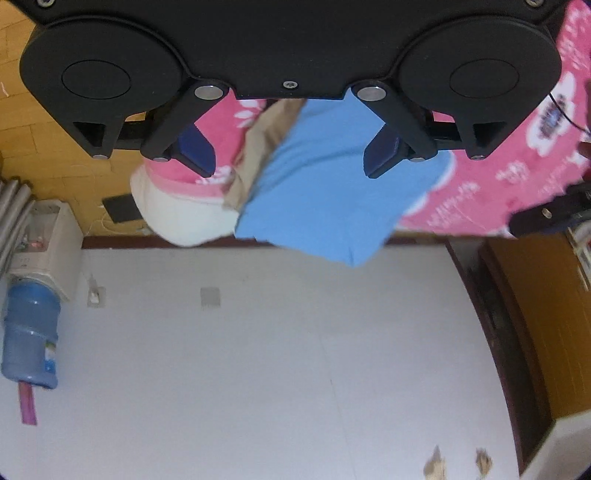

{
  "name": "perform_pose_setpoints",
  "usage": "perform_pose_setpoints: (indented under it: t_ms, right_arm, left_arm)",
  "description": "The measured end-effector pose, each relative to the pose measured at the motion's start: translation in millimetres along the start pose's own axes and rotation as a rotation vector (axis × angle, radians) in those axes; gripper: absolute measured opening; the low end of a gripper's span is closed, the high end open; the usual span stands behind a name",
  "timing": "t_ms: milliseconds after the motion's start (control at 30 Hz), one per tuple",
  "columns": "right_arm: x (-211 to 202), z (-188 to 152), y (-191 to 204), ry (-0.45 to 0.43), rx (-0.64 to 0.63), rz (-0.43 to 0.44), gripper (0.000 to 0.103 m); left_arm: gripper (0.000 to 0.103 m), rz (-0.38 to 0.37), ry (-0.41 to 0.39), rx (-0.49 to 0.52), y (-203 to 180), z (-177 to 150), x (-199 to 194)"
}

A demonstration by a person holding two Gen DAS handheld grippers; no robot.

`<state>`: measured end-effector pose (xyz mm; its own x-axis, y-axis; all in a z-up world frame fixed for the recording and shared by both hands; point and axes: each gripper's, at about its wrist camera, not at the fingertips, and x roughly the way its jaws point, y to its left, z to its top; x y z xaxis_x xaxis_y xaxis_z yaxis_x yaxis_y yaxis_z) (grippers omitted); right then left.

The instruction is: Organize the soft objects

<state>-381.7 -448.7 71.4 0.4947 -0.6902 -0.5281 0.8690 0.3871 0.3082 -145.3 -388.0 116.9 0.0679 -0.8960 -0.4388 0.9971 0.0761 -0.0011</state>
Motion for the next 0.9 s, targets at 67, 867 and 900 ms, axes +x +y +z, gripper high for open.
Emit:
perform_pose_setpoints:
  t_ms: [67,867,900]
  right_arm:
    - [-14.6,1.8,0.9,-0.020,0.016,0.012,0.090]
    - [-76.3,-3.8,16.6,-0.009,0.040,0.060,0.097]
    - [-77.7,-3.2,18.0,-0.009,0.037,0.060,0.097]
  left_arm:
    - [0.103,0.011,0.032,0.012,-8.3,4.0,-6.7]
    - [0.103,0.127,0.282,0.215,-55.7,4.3,-40.3]
    - [0.103,0.123,0.279,0.210,-55.3,5.8,-43.4]
